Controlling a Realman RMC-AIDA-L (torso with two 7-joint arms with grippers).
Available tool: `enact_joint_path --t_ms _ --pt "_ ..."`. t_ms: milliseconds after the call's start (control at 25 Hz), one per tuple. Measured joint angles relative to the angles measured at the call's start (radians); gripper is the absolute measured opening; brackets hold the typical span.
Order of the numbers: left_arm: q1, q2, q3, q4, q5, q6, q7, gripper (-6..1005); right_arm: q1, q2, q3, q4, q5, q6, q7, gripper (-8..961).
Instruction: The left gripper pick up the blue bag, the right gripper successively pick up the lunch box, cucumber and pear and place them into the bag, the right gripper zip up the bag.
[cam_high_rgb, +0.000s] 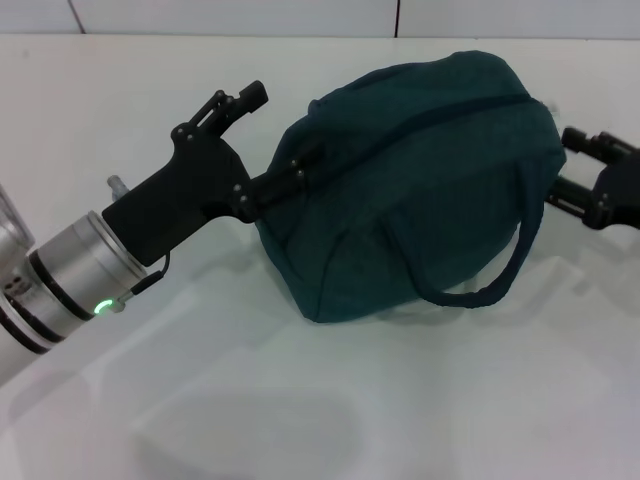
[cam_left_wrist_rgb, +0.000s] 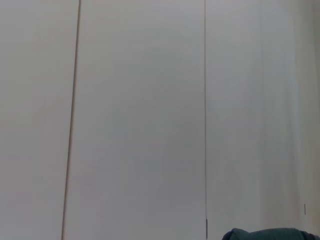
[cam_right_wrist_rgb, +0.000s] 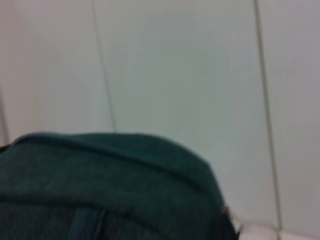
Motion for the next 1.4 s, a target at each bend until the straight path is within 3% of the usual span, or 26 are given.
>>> enact_joint_path --t_ms 80,280,520,600,720,880,1120,1400 --pt "-0.003 0.000 0.000 0.000 0.000 0.000 0.000 824 0.003 -0.003 0.000 -0.001 -0.022 0.000 0.016 683" --pt "0.002 0.001 0.000 0.001 0.005 0.011 0.000 883 -0.022 -0.001 0.025 -0.019 -0.026 -0.033 0.006 681" --pt "0.022 0.002 -0.003 0.010 0.003 0.124 0.002 895 -0.105 0.031 0.162 -0.061 -0.023 -0.220 -0.080 679" --pt "0.022 0.007 0.001 0.028 0.028 0.173 -0.005 895 -0.110 0.025 0.163 -0.065 -0.031 -0.288 -0.086 678" --pt "0.022 0.013 0.002 0.079 0.114 0.204 -0.040 895 -0.101 -0.003 0.143 -0.067 -0.092 -0.407 -0.071 677" --pt "0.018 0.014 0.002 0.137 0.285 0.210 -0.071 895 -0.072 -0.026 0.142 -0.072 -0.230 -0.527 -0.040 676" --pt "0.017 0.011 -0.002 0.139 0.339 0.206 -0.037 895 -0.073 -0.013 0.152 -0.088 -0.275 -0.565 -0.052 676" --pt "0.024 0.012 -0.005 0.137 0.339 0.205 -0.016 895 -0.073 -0.013 0.146 -0.091 -0.287 -0.572 -0.053 676"
